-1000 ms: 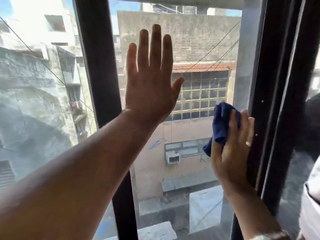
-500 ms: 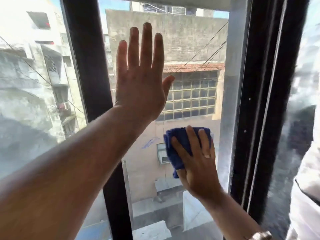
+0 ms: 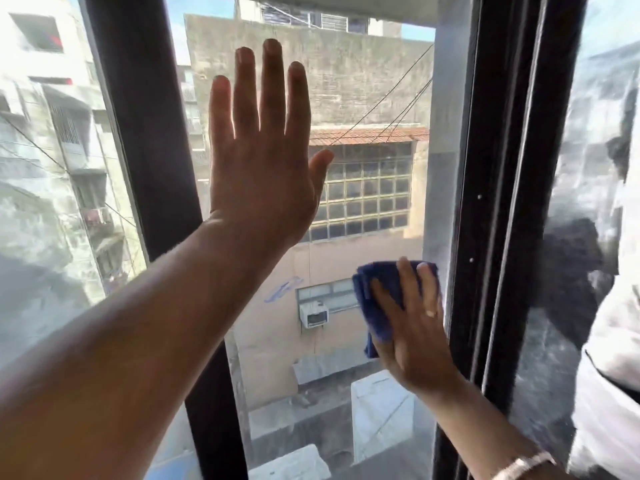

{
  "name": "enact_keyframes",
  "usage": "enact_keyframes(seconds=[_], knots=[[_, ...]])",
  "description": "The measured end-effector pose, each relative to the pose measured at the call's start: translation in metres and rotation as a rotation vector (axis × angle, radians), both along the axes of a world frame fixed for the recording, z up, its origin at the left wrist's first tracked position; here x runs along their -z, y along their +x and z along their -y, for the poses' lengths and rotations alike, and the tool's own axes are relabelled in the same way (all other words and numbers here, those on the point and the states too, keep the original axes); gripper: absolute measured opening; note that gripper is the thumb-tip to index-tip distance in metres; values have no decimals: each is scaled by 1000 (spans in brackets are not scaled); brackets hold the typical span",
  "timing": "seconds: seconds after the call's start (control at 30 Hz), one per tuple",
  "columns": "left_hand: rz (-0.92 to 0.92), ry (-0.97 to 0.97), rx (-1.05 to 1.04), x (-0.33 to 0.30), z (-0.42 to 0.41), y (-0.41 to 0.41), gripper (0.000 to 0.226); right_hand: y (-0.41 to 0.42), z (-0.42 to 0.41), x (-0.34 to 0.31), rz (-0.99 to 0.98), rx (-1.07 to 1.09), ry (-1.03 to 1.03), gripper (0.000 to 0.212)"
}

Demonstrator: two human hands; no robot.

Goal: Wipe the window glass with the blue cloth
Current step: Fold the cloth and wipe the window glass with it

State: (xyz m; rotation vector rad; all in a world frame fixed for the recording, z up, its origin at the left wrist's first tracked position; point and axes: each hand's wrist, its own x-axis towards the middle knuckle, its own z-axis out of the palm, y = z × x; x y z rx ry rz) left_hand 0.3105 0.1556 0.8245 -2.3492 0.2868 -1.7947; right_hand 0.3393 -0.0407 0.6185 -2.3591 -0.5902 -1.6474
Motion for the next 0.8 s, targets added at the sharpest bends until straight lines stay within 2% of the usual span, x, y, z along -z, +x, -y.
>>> enact_keyframes(seconds=[0.07, 0.13, 0.17, 0.2, 0.3, 0.33, 0.37, 0.43, 0.5, 0.53, 0.57, 0.6, 0.67, 0.73, 0.8], knots=[[0, -10, -4, 0, 1, 0, 79, 7, 10, -30, -36, 5, 280, 56], [-6, -11, -7, 1, 2, 0, 79, 11, -9, -56, 1, 40, 453, 59], [-6, -9, -7, 2, 2, 0, 79, 11, -27, -56, 41, 29, 438, 61], [-1, -7, -7, 2, 2, 1, 79, 8, -44, -48, 81, -14, 341, 64], [1, -14, -7, 0, 1, 0, 79, -9, -60, 10, 49, -63, -109, 81], [0, -18, -3, 1, 1, 0, 79, -11, -46, 19, 25, -39, -168, 80], [-1, -20, 2, 1, 2, 0, 79, -10, -31, 17, 17, -28, -137, 73], [-2, -22, 10, 2, 3, 0, 79, -3, -8, -10, 1, -26, 167, 59], [1, -33, 11, 1, 3, 0, 79, 7, -7, -52, 32, -29, 510, 56], [0, -37, 9, 1, 4, 0, 79, 8, -22, -65, 62, 1, 580, 57], [-4, -36, 9, 1, 4, 0, 79, 8, -42, -68, 95, 21, 552, 59], [-7, -32, 5, 1, 4, 0, 79, 5, -66, -62, 119, 13, 437, 64], [-11, -30, -2, -1, 3, 0, 80, -10, -105, -32, 122, -39, 84, 76], [-30, -36, 1, -3, 2, -2, 80, -23, -106, 3, 104, -16, -167, 75], [-49, -35, 4, -3, 3, -4, 80, -27, -78, 11, 89, 43, -113, 74]])
